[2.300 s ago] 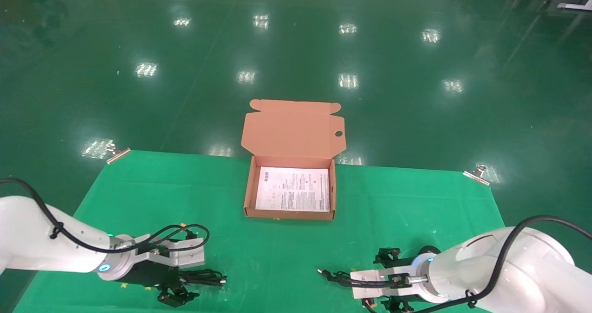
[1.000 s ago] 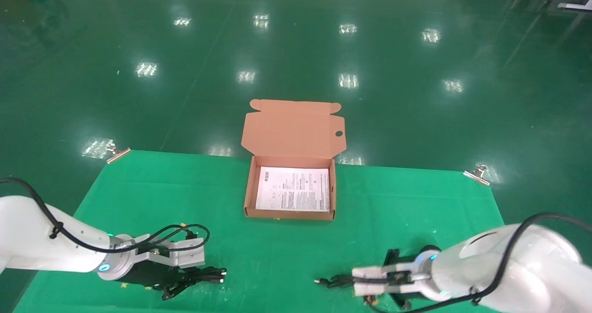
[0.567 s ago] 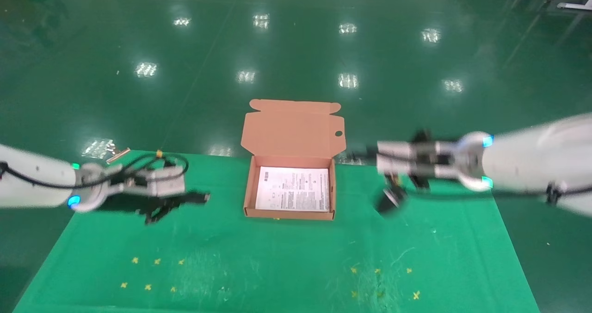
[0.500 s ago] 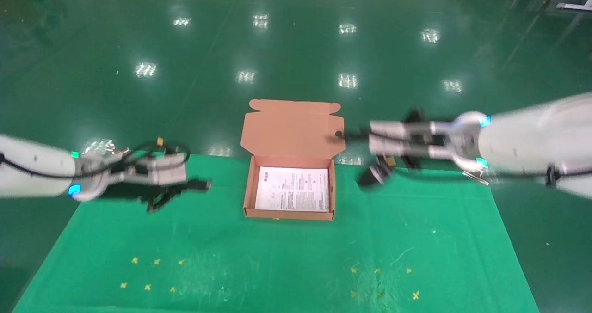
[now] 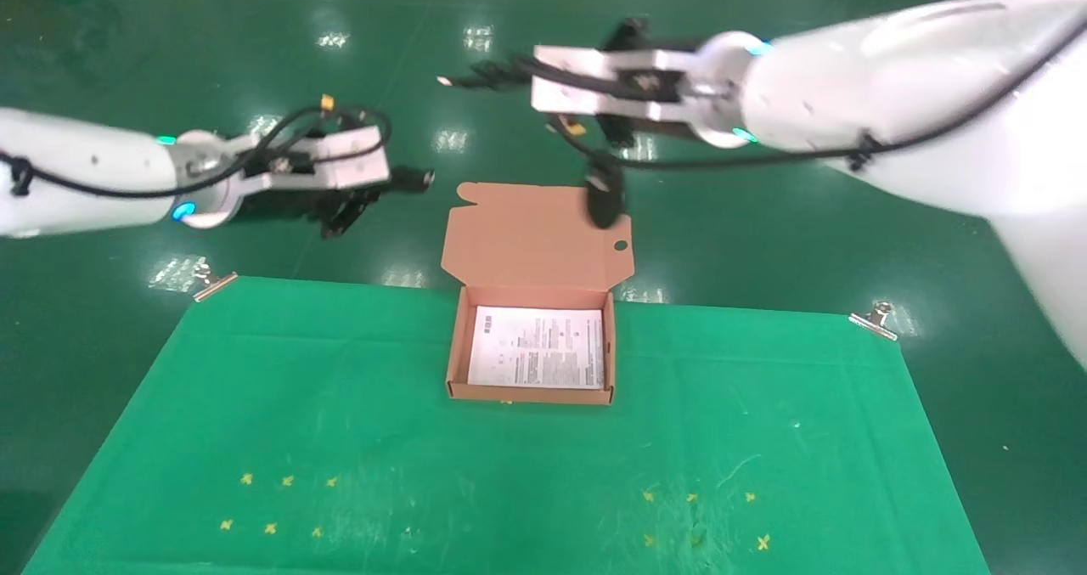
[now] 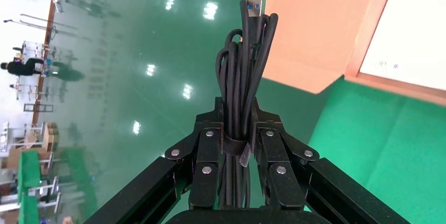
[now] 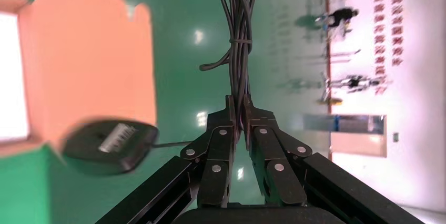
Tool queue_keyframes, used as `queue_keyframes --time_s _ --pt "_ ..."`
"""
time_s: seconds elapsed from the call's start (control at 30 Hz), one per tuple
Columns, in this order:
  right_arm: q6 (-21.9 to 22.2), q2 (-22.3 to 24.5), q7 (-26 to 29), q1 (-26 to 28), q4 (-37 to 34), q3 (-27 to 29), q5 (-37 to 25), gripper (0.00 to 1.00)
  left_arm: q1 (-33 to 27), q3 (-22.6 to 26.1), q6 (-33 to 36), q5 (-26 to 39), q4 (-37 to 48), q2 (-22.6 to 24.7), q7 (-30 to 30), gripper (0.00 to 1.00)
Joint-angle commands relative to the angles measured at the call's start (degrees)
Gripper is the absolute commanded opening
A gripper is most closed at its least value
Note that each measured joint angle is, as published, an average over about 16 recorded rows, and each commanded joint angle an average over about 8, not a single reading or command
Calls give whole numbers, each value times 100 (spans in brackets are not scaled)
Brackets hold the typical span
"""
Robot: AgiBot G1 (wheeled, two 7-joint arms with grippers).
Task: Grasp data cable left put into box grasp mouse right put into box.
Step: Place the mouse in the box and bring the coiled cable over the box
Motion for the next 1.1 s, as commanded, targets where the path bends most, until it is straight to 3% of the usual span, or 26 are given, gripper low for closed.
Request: queue_keyframes --time_s 0.03,0.57,0.87,1.1 --pt "153 -176 -148 92 -261 0 100 0 -71 -17 -64 -10 64 65 34 0" --pt "328 -395 -525 103 -713 -151 334 0 -145 41 -44 183 296 35 -21 0" --pt "401 -523 -620 -207 -936 -473 734 0 -34 167 162 780 -29 -238 -615 0" --pt "764 -590 -644 -331 -1175 -955 1178 0 29 211 305 1230 -306 -375 -1177 0"
